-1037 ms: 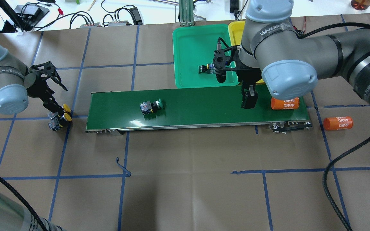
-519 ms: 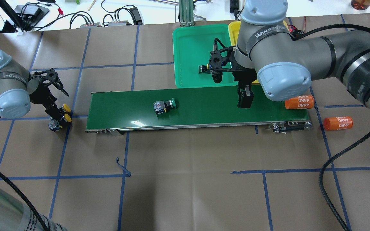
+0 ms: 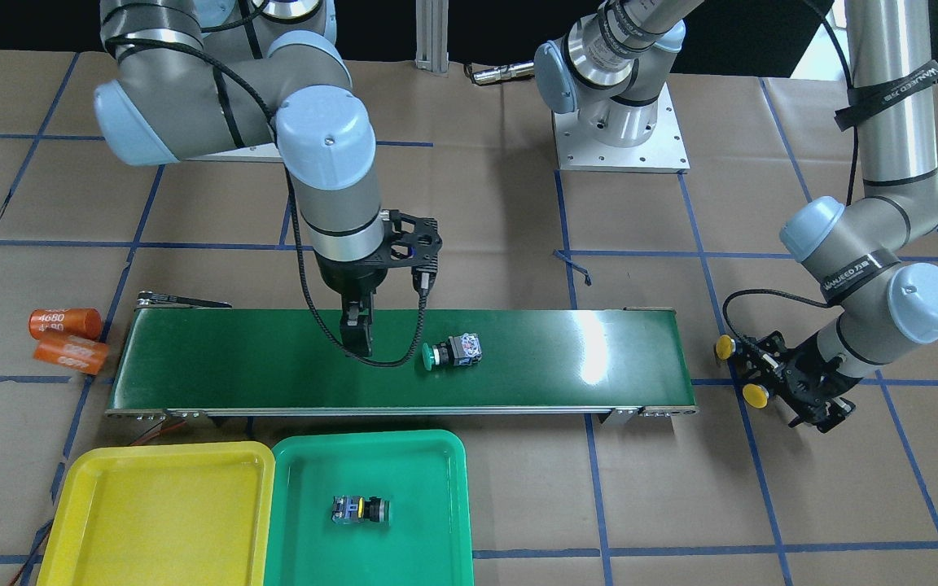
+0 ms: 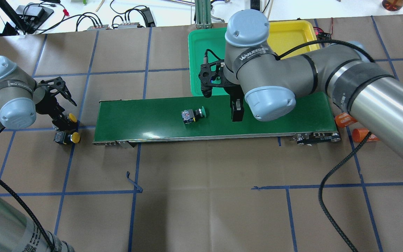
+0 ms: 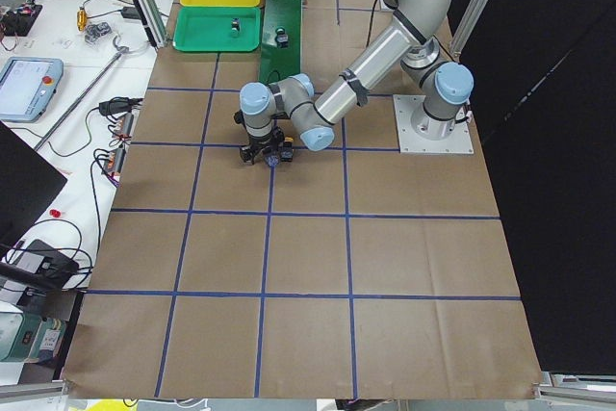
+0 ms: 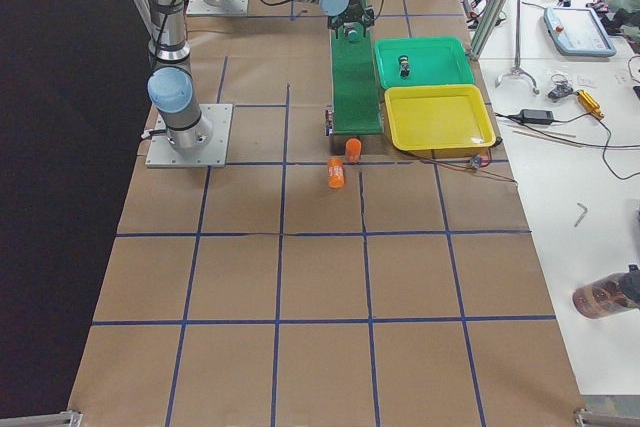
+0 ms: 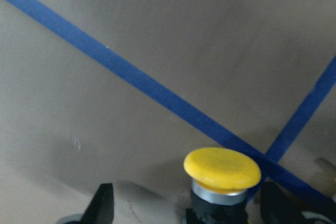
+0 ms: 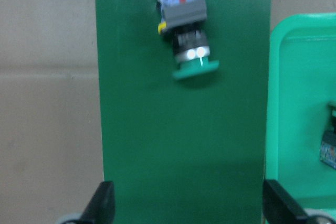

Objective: Sort buttons by color to trays
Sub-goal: 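Grasp a yellow-capped button with the left gripper while right grasps the green button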

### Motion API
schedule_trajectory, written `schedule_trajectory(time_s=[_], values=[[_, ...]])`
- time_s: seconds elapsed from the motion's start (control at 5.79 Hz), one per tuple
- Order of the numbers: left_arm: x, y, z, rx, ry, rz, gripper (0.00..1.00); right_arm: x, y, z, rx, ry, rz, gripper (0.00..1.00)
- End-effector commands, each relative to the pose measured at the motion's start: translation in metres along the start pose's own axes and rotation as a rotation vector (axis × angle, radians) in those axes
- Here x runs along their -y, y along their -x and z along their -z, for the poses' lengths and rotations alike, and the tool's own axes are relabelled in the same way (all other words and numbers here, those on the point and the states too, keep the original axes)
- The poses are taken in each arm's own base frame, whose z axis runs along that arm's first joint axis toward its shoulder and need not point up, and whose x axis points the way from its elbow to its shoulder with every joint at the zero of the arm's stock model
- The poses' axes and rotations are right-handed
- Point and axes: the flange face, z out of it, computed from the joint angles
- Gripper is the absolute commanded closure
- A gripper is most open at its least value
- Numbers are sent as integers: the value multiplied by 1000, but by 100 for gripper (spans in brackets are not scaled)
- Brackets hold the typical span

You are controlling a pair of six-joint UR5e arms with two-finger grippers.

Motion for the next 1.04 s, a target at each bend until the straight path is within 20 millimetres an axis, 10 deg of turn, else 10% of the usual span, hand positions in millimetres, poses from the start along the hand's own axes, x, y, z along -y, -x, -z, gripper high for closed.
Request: schedule_trajectory(time_s=[0.0, 0.35, 0.69, 0.86], values=[[2, 7, 0, 6, -5, -2, 3, 49, -6, -22, -11, -12, 4, 0], [0, -1, -19, -28, -3, -4, 24, 39, -9, -55, 39, 24, 82, 0], [2, 9, 4, 22, 5, -11, 88, -10, -27, -62, 68, 39, 11, 1], [2, 9, 11, 30, 4, -12, 96, -42, -37, -66, 95, 48, -35, 28]])
